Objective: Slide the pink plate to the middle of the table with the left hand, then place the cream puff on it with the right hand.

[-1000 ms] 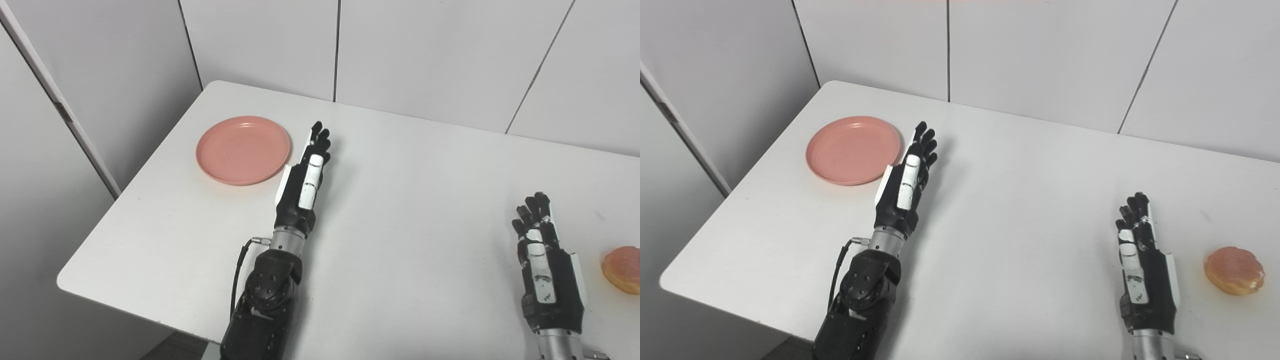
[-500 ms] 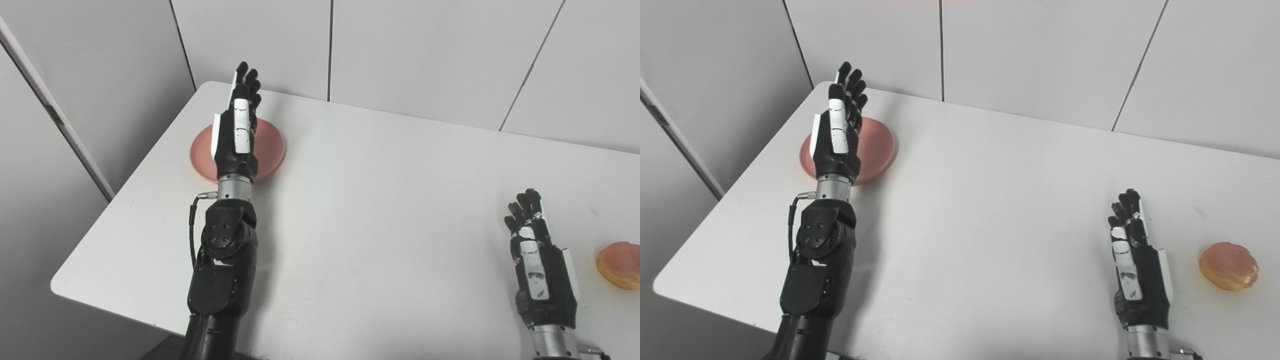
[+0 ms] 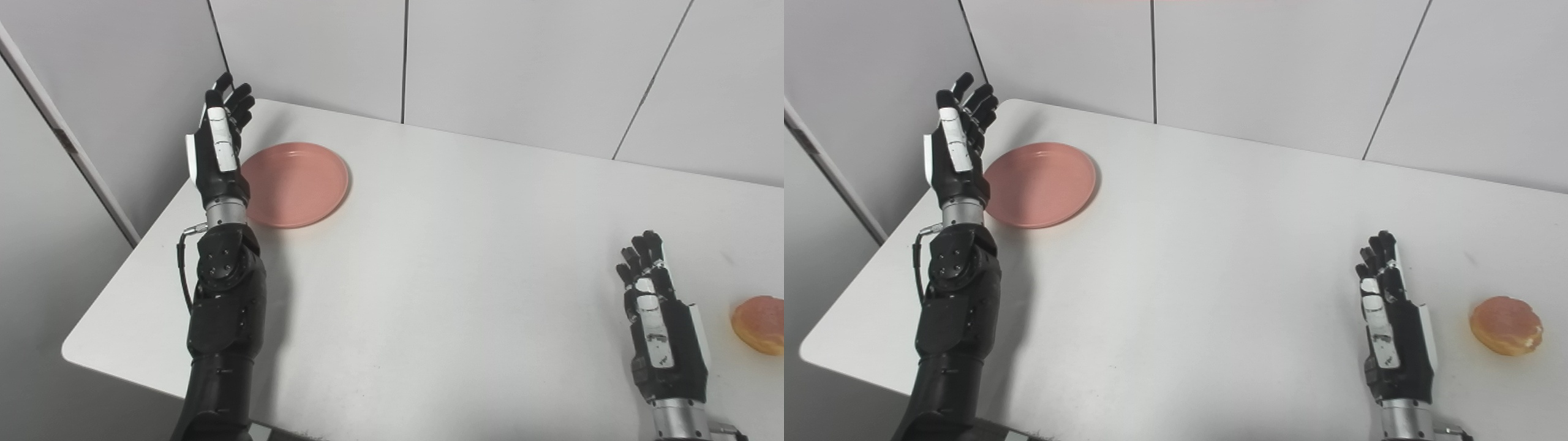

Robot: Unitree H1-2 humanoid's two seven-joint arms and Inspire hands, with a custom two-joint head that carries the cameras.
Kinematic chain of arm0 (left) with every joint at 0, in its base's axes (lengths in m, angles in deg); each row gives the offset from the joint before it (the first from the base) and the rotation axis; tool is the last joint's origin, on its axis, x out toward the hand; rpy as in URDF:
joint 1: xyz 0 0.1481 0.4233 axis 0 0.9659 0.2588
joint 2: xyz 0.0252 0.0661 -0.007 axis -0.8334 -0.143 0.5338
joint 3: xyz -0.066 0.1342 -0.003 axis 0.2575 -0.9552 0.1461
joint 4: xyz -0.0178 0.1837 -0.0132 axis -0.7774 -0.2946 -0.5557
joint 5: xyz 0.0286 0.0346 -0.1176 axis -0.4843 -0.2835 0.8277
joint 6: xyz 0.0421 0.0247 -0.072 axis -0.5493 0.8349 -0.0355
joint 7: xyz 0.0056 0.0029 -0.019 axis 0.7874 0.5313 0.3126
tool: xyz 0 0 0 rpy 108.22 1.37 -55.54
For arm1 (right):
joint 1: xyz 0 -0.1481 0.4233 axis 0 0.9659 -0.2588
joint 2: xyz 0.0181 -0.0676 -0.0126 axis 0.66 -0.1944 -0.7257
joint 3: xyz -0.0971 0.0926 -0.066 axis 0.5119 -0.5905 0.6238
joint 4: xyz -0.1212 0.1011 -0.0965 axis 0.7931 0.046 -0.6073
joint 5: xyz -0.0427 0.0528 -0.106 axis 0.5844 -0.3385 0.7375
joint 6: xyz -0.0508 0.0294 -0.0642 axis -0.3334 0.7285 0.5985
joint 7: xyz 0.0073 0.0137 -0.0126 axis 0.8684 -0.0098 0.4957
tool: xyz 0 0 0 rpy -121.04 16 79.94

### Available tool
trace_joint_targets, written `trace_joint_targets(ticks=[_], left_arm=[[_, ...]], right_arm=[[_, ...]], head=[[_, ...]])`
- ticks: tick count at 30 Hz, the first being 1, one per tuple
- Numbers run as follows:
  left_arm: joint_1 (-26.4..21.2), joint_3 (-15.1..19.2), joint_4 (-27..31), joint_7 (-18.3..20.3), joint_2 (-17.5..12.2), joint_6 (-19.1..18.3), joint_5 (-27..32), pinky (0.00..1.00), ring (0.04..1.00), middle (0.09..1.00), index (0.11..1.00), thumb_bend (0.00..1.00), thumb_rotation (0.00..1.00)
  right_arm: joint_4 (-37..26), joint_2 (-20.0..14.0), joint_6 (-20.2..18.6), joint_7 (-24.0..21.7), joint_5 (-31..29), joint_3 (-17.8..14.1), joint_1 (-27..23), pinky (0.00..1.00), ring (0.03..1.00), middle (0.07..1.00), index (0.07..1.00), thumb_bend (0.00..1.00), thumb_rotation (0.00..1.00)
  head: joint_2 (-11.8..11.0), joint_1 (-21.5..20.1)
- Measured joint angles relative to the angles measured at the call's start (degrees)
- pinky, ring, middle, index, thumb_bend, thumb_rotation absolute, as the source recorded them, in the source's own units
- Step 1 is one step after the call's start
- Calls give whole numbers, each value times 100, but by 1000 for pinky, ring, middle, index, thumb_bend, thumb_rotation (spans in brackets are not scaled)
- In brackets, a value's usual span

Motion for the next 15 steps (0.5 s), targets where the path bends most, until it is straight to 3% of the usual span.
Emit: trace_joint_targets(ticks=[4,15], left_arm=[[-9,80,-393,-138,-82,241,-34,754,710,698,712,957,1000],[-40,205,-1282,-590,-519,777,-249,729,688,683,697,1000,1000]], right_arm=[[21,-36,0,-25,2,34,-12,1000,1000,1000,1000,645,813],[69,-47,1,-24,-4,14,-46,1000,1000,1000,1000,615,801]], head=[[-18,18],[-26,35]])
